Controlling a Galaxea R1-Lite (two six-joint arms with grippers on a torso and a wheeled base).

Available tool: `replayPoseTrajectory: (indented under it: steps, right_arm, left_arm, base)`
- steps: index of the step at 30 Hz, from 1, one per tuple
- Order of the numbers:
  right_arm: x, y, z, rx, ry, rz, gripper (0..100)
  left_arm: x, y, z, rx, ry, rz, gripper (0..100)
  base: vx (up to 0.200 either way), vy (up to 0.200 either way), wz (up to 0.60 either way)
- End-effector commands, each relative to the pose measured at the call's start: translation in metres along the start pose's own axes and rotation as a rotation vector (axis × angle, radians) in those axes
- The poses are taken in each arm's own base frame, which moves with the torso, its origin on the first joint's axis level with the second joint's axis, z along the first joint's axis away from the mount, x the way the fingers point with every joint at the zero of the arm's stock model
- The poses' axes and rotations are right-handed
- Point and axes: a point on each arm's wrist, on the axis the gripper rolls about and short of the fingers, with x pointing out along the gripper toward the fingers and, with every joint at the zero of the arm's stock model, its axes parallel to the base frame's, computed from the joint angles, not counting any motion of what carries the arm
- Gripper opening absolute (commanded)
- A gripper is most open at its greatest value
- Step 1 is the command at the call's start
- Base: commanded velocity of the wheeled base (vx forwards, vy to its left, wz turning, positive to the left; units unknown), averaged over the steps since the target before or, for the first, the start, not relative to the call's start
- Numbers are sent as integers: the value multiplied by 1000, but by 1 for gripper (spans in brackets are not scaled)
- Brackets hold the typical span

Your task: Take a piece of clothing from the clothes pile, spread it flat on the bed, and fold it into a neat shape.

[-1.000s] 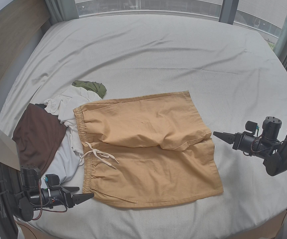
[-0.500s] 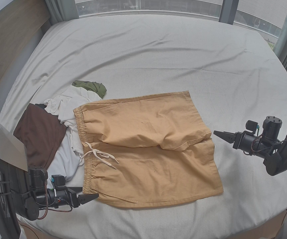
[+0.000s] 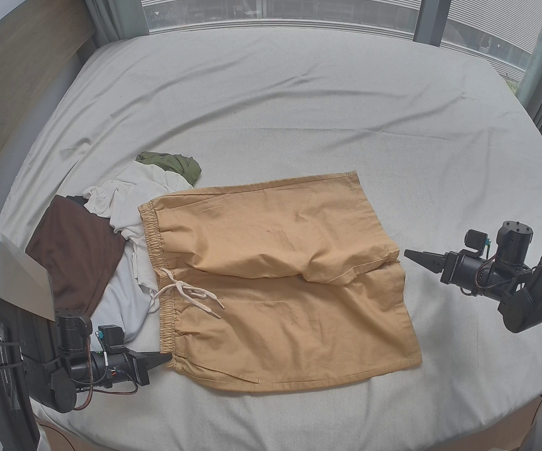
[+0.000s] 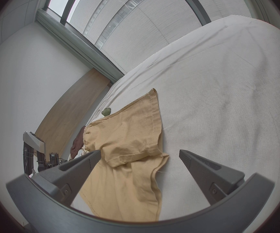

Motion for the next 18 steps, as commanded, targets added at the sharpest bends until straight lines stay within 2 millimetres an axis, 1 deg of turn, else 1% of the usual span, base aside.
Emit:
replayPoseTrajectory:
  steps: [1,2,3,4,5,7,8,11,12,14,18]
  right_arm:
    - [-5,-3,-9,17,42,-23,100]
    - [-5,-4,-12,21,60,-27,100]
    - [-8,-5,-19,34,108,-44,100]
    - [-8,-5,-20,36,118,-47,100]
    - [-11,-6,-29,43,174,-64,100]
    - [-13,-7,-32,43,197,-71,100]
    - [-18,-10,-41,26,263,-87,100]
    - [-21,-11,-46,14,304,-93,100]
    - [-24,-11,-51,16,335,-96,100]
    - [-25,-10,-53,17,345,-95,100]
    - [-29,-7,-64,11,392,-89,100]
  left_arm:
    - [-1,0,4,10,-17,-1,0]
    - [-1,0,5,13,-21,-1,0]
    - [-2,-1,6,16,-24,-3,0]
    - [-2,-1,6,15,-25,-2,0]
    - [-3,-1,5,15,-22,-5,0]
    - [-3,-1,5,13,-21,-4,0]
    - [-4,-1,3,9,-16,-3,0]
    - [-3,0,2,8,-12,-3,0]
    - [-3,0,2,9,-11,-3,0]
    - [-3,0,2,10,-12,-3,0]
    - [-4,-1,2,10,-11,-3,0]
  base:
    - [0,0,0]
    - [0,0,0]
    - [0,0,0]
    - [0,0,0]
    - [0,0,0]
    - [0,0,0]
    - [0,0,0]
    - [0,0,0]
    - [0,0,0]
    - [0,0,0]
    - [0,0,0]
